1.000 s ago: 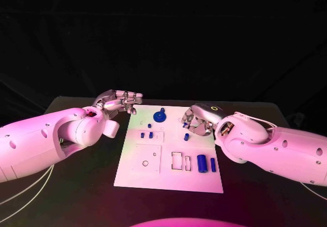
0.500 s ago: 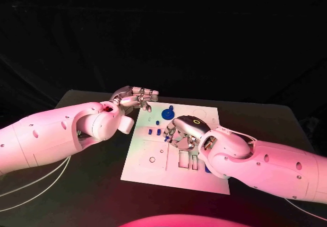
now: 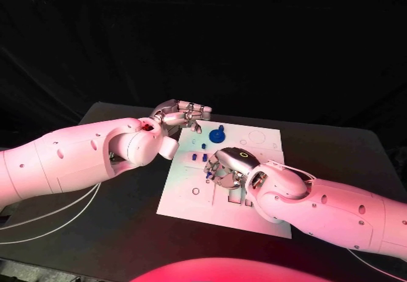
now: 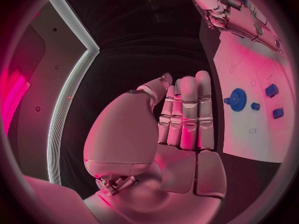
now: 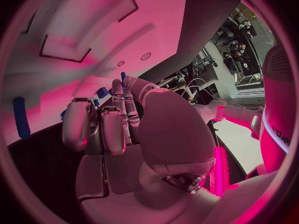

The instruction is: Assemble the parts on the task board

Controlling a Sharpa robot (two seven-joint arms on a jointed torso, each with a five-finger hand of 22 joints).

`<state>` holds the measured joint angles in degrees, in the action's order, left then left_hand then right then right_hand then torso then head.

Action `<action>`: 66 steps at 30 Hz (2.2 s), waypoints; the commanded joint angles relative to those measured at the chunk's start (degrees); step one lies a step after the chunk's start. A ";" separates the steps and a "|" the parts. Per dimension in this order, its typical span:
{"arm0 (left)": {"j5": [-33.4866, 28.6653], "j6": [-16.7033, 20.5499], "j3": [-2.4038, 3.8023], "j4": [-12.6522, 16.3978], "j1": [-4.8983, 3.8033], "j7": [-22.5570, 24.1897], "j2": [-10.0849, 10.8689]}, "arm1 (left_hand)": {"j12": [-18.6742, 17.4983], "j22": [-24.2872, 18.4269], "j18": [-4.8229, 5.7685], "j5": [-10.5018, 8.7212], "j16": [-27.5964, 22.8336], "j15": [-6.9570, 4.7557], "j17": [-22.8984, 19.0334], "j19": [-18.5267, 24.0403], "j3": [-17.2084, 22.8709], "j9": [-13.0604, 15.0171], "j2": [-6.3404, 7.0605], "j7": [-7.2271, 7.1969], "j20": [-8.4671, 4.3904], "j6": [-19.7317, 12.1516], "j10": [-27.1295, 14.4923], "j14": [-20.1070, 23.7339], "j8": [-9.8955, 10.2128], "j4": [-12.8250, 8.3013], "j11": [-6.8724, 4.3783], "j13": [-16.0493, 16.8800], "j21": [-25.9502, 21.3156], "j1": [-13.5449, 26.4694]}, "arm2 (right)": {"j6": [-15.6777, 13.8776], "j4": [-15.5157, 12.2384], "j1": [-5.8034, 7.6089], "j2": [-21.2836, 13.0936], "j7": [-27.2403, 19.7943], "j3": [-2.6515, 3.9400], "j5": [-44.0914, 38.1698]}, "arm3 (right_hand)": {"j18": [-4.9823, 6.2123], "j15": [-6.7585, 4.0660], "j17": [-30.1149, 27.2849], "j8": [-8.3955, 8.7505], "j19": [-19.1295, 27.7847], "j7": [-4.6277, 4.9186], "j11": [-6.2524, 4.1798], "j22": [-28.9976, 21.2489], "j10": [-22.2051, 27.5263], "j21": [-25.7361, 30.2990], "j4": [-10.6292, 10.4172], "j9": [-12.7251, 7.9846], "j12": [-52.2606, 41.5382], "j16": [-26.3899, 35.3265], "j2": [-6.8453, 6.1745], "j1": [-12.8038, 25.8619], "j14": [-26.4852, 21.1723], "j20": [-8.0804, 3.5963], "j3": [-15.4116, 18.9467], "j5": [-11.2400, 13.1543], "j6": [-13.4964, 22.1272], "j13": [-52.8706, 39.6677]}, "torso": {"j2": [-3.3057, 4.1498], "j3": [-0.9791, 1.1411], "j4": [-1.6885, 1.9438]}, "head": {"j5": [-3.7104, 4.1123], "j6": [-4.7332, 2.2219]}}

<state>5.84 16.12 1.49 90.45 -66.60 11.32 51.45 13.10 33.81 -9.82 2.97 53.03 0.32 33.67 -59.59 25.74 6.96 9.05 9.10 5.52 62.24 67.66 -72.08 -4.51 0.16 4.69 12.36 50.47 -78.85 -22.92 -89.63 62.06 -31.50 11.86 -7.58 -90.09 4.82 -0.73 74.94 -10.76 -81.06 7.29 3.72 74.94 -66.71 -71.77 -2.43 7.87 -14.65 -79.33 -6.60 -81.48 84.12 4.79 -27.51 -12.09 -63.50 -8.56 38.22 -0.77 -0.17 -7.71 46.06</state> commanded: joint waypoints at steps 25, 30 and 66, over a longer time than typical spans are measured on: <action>-0.31 -1.36 0.05 0.20 -0.10 0.13 -0.15 | 0.31 -0.09 -0.70 -0.06 -0.14 0.01 -0.15 -0.31 -0.07 -0.09 -0.25 0.10 0.01 -0.49 -0.51 0.43 0.22 -0.24 0.05 0.10 -0.42 -0.15 | 4.36 1.30 -0.87 0.60 1.60 -0.19 -1.71 | -0.81 -0.24 0.77 -0.22 -0.20 0.23 -0.18 4.99 -0.15 0.09 0.25 0.12 0.43 -0.04 0.07 0.51 3.12 0.19 0.12 -0.22 -0.29 0.00 | -0.07 0.01 -0.01 | -0.81 0.89; -0.31 -1.43 0.05 0.20 -0.10 0.10 -0.15 | 0.31 -0.09 -0.70 -0.06 -0.14 0.01 -0.15 -0.31 -0.07 -0.09 -0.25 0.10 0.01 -0.49 -0.51 0.43 0.22 -0.24 0.05 0.10 -0.42 -0.15 | 4.47 1.49 -0.87 0.72 2.41 -0.19 -2.45 | -0.82 -0.23 0.75 -0.21 -0.22 0.23 -0.17 5.02 -0.15 0.05 0.25 0.13 0.44 -0.03 0.09 0.53 3.11 0.19 0.12 -0.23 -0.28 0.00 | -0.05 0.02 0.04 | -0.80 0.87; -0.48 -2.15 0.05 -0.40 -0.11 -0.49 -0.10 | 0.46 -0.23 -0.70 -0.07 -0.17 0.11 -0.20 -0.30 -0.31 -0.19 -0.39 0.18 0.12 -0.58 -0.71 0.54 0.20 -0.06 0.14 0.17 -0.62 0.17 | 0.69 -2.18 -0.55 -3.36 1.73 0.01 -0.11 | 0.15 1.69 0.00 4.31 2.17 1.25 2.07 2.97 8.88 5.12 -0.12 -0.98 4.16 0.03 -3.36 5.32 2.73 2.00 5.66 -0.73 6.23 1.73 | -0.18 0.06 -0.15 | -0.39 0.20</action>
<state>5.75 15.04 1.49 90.03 -66.63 10.71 51.41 13.33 33.66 -9.82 2.97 53.03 0.52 33.48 -59.59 25.75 6.85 9.05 9.31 5.52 62.03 67.46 -71.87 -4.54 0.17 4.89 12.46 50.05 -78.85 -20.91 -91.44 61.30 -34.78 13.10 -7.70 -90.72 4.83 0.73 74.91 -6.61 -79.09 8.90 5.84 74.94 -58.13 -66.85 -2.59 6.84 -10.47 -79.33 -9.67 -76.60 83.92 6.75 -21.95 -12.76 -57.40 -6.82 38.08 -0.70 -0.26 -8.21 46.38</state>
